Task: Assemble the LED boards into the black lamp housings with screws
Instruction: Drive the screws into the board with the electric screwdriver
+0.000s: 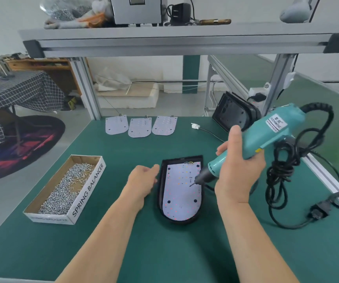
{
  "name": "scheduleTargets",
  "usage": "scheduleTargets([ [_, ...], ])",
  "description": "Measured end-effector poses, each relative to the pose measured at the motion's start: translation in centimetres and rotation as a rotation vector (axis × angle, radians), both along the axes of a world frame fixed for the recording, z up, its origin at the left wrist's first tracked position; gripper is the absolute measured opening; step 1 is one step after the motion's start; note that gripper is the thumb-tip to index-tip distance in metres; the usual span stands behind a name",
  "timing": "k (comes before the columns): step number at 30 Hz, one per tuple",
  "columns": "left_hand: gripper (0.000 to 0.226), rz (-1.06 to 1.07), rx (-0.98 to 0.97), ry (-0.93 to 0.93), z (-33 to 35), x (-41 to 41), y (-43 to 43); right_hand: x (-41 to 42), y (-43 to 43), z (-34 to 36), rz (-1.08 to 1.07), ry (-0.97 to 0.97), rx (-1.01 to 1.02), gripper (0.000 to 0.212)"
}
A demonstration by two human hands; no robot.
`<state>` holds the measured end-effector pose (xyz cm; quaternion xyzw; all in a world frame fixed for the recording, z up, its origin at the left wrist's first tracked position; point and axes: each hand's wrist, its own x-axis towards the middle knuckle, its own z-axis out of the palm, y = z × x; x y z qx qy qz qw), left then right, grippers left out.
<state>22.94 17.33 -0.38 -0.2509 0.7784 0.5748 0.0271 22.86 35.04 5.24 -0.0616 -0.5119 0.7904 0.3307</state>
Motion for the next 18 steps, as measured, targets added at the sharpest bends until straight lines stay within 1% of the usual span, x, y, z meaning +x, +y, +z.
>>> scheduleTargets([
  [1, 0.015, 0.076, 0.182, 0.040, 0.3, 0.3, -0.6, -0.2, 0.2, 0.0, -0.010, -0.026, -0.039, 0.034],
  [2, 0.011, 0.123, 0.362, 0.083, 0.8, 0.7, -1.1, -0.3, 0.4, 0.0, -0.013, -0.040, -0.077, 0.033],
  [3, 0.014, 0.139, 0.511, 0.128, 1.2, 1.2, -1.5, -0.5, 0.6, 0.0, -0.011, -0.047, -0.111, 0.031],
  [5, 0.016, 0.129, 0.739, 0.213, 1.6, 1.8, -2.1, -0.7, 0.8, 0.2, -0.002, -0.060, -0.159, 0.030],
  [7, 0.018, 0.069, 0.879, 0.224, 2.1, 2.3, -1.9, -0.8, 0.7, 0.4, 0.013, -0.062, -0.208, 0.031],
  [10, 0.016, -0.009, 0.943, 0.177, 2.6, 2.9, -0.9, -0.7, 0.6, 1.0, 0.021, -0.049, -0.250, 0.032],
  [12, 0.018, -0.053, 0.891, 0.129, 2.9, 3.1, 0.1, -0.7, 0.5, 1.6, 0.020, -0.035, -0.258, 0.032],
  [15, 0.026, -0.117, 0.721, 0.056, 2.8, 3.2, 1.4, -0.6, 0.4, 2.3, 0.029, -0.022, -0.286, 0.030],
  [16, 0.030, -0.124, 0.704, 0.036, 2.8, 3.1, 1.7, -0.6, 0.3, 2.5, 0.034, -0.017, -0.296, 0.030],
  [18, 0.034, -0.094, 0.747, 0.012, 2.5, 3.1, 2.3, -0.6, 0.2, 2.5, 0.041, -0.010, -0.297, 0.030],
])
